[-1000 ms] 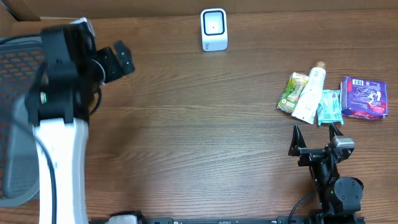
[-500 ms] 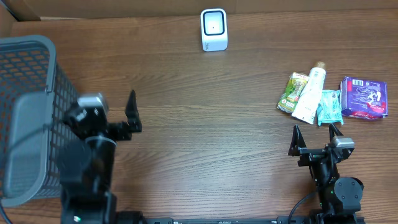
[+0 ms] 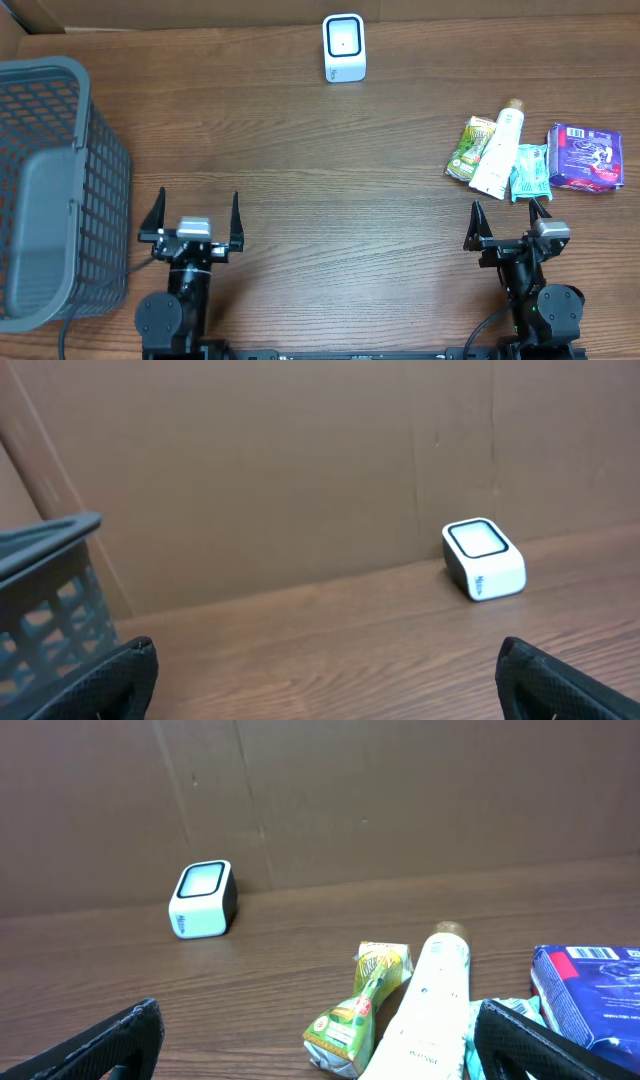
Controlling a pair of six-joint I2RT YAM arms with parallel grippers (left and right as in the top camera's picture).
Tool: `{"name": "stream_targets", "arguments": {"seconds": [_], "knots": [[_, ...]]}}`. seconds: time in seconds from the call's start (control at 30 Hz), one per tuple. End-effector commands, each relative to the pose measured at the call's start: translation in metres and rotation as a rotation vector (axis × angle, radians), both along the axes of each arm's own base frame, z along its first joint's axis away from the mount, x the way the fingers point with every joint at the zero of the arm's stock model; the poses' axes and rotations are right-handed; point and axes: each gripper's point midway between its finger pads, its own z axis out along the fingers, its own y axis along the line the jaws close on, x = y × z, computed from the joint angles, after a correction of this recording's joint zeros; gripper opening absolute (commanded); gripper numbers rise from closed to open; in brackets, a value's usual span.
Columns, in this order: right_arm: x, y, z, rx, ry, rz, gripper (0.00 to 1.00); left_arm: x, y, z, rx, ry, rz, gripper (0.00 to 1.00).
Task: Scan the item barcode
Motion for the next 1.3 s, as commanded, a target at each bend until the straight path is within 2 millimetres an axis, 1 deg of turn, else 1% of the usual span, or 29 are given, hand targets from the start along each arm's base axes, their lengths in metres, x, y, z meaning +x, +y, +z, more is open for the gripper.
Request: {"name": "stream_targets", "arguments": {"seconds": [0.0,0.07,0.23,0.37,0.6,0.7,1.27], "knots": [[0.0,0.002,-0.001,0.0,-0.006,0.011,1.0,-0.004,-0.001,-0.006,0.069,-0.028,-0.005,1.0],[0.0,0.002,-0.001,0.0,-0.006,0.011,1.0,-0.005,0.0,-0.012,0.07,-0.031,0.002,0.99],[0.0,0.002,-0.001,0.0,-0.006,0.01,1.0,-0.003,0.0,-0.035,0.089,-0.01,0.002,0.99],[0.0,0.002,-0.001,0.0,-0.006,0.01,1.0,0.001,0.0,-0.057,0.089,0.033,0.003,1.0],[0.0,0.002,-0.001,0.0,-0.006,0.011,1.0,0.0,0.0,-0.087,0.077,0.146,-0.004,0.99],[0.0,0.002,-0.001,0.0,-0.006,0.01,1.0,0.001,0.0,-0.086,0.043,0.144,-0.003,1.0],[0.0,0.002,-0.001,0.0,-0.006,0.01,1.0,0.001,0.0,-0.086,0.043,0.145,-0.003,0.99]]}}
